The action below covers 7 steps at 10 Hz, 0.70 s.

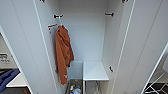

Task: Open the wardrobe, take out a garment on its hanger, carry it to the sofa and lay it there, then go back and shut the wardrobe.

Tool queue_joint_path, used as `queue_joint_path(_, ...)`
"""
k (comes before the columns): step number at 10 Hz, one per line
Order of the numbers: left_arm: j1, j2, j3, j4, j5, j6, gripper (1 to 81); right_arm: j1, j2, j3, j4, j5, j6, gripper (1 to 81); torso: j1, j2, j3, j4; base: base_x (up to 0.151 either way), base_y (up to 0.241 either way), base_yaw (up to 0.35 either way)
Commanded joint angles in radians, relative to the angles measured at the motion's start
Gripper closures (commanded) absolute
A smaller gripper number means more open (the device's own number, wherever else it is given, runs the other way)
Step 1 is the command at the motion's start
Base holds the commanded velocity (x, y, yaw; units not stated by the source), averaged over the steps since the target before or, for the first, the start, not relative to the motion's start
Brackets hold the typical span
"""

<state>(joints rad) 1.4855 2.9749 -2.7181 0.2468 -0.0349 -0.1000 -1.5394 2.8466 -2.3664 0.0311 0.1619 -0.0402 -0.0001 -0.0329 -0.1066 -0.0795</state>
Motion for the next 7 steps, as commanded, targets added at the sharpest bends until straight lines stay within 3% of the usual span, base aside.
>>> queue_joint_path(1,-0.03,-0.368,0.484,-0.004,-0.031,0.003,1.0,0.072,-0.249,0.205,-0.01,-0.029,0.011,1.0,0.0,0.0,0.0,0.0,0.0,0.0,0.0)
queue_joint_path(3,-0.033,-0.563,0.676,-0.008,-0.14,-0.044,1.0,0.118,-0.365,0.282,0.015,-0.018,0.054,1.0,0.0,0.0,0.0,0.0,0.0,0.0,0.0)
queue_joint_path(7,-0.038,-0.819,0.793,0.0,-0.319,-0.353,1.0,0.216,-0.543,0.383,0.021,0.054,0.187,1.0,0.0,0.0,0.0,0.0,0.0,0.0,0.0)
